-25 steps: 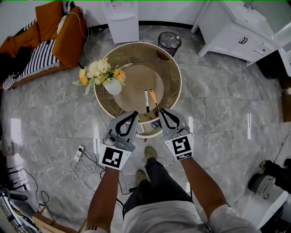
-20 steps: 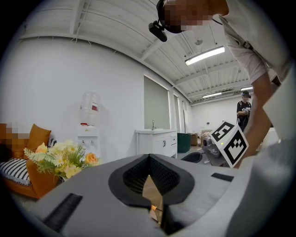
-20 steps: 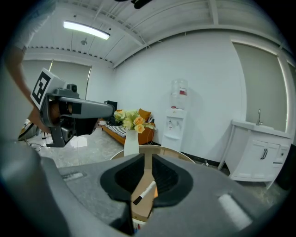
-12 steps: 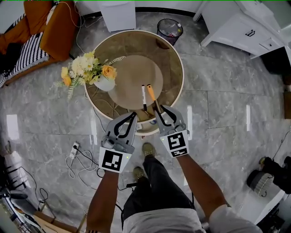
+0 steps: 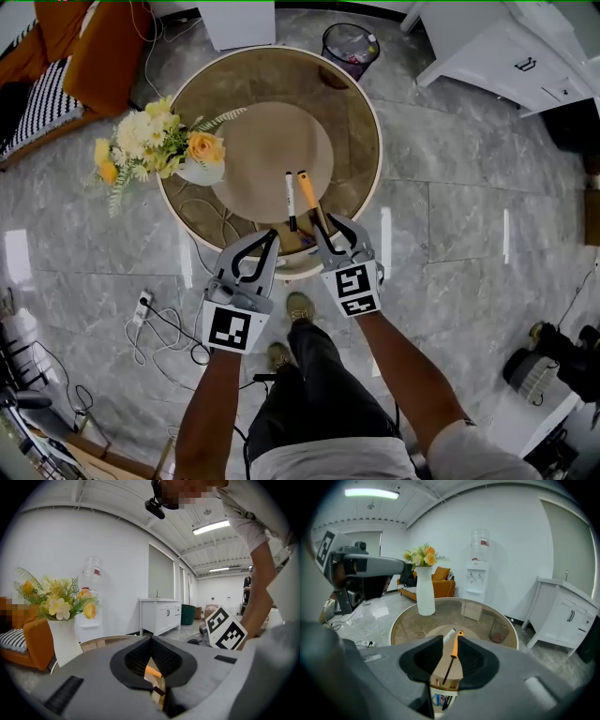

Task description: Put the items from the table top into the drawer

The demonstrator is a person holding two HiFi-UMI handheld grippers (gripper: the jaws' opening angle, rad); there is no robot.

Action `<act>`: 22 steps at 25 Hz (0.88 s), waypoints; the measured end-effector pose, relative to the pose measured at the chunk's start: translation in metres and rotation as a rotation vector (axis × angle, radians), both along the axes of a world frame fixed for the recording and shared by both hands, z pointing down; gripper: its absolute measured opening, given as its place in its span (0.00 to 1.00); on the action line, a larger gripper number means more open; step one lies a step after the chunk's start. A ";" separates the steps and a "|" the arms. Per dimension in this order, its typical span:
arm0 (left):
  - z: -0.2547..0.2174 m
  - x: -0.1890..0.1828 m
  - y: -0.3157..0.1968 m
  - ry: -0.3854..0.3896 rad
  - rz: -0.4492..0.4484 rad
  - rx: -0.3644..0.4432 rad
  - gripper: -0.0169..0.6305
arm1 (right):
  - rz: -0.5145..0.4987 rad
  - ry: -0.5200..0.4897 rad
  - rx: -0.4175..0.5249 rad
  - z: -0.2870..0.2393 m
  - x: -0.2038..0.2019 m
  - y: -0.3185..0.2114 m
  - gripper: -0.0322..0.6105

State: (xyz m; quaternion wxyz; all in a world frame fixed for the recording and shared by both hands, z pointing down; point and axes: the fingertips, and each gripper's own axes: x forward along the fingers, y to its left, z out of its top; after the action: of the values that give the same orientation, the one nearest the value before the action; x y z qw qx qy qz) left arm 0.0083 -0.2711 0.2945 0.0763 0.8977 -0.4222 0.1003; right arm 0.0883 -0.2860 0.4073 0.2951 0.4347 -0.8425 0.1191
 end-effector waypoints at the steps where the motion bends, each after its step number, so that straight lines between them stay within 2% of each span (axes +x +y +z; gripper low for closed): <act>1: 0.004 -0.001 -0.002 -0.002 -0.001 -0.001 0.02 | 0.008 0.003 -0.018 0.009 0.002 -0.001 0.19; 14: 0.028 -0.010 0.005 -0.042 0.009 0.013 0.03 | 0.063 0.062 -0.180 0.090 0.003 -0.012 0.19; 22: 0.038 -0.023 0.010 -0.040 -0.023 -0.016 0.03 | 0.086 0.060 -0.202 0.107 -0.001 -0.020 0.19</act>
State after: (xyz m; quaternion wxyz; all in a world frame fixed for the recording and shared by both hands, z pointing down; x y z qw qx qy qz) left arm -0.0150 -0.2609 0.3323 0.0763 0.8900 -0.4330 0.1208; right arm 0.0876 -0.3062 0.5144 0.3571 0.4419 -0.7975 0.2029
